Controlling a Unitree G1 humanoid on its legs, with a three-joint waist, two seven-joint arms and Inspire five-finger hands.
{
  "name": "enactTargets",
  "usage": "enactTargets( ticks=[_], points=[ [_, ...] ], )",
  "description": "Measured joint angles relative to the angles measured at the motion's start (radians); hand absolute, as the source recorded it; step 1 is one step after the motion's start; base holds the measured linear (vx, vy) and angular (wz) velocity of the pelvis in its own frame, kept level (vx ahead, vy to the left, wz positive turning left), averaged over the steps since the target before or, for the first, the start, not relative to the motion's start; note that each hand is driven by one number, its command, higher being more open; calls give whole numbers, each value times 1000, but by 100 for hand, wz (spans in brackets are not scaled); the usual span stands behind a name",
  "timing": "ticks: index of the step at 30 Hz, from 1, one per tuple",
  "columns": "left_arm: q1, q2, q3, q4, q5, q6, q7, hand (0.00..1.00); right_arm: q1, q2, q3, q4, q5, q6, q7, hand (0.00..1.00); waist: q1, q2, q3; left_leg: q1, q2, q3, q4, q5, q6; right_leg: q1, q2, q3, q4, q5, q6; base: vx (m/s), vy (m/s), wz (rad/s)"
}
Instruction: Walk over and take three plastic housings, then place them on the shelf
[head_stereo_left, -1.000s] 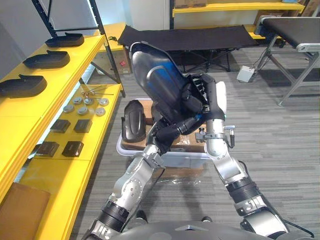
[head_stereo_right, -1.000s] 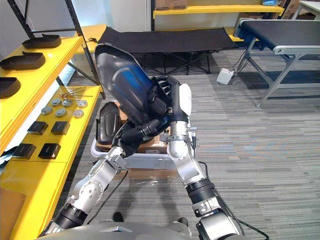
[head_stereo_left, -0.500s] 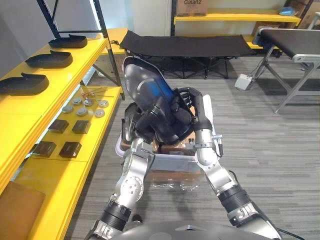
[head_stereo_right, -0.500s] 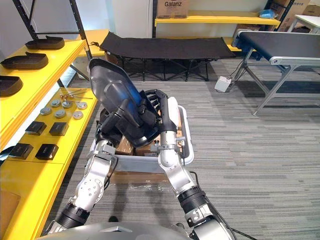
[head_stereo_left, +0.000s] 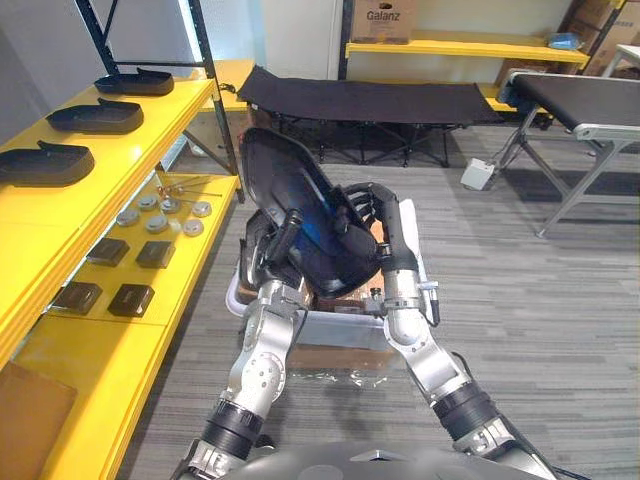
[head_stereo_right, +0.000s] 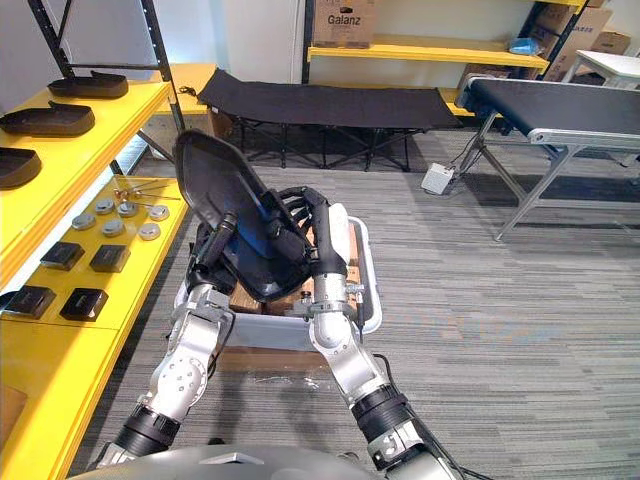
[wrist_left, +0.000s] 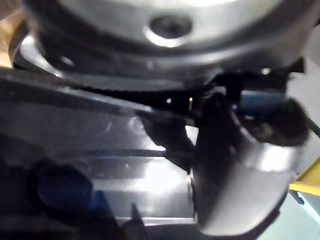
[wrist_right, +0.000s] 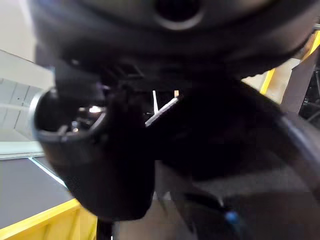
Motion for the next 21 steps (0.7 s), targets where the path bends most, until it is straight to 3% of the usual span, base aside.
enactTargets(
  ticks=[13,14,21],
  points=[
    [0,9,0,0,-17,8,-73,0,13,-17,2,-41,59,-17,15,0,-9,1,-6,1,1,24,0,-4,-4,-23,0,25,-1,3,-3,2,1,-5],
    [0,12,0,0,-18,8,-79,0,13,-17,2,-41,61,-17,15,100,-14,1,-8,1,1,24,0,-4,-5,-23,0,26,-1,3,-3,0,0,0],
    [1,18,0,0,65,-10,-90,0,16,-20,10,-43,86,-33,29,100,-22,1,-10,1,2,30,1,-8,-9,-26,0,28,-4,4,-3,4,-1,-1]
  ],
)
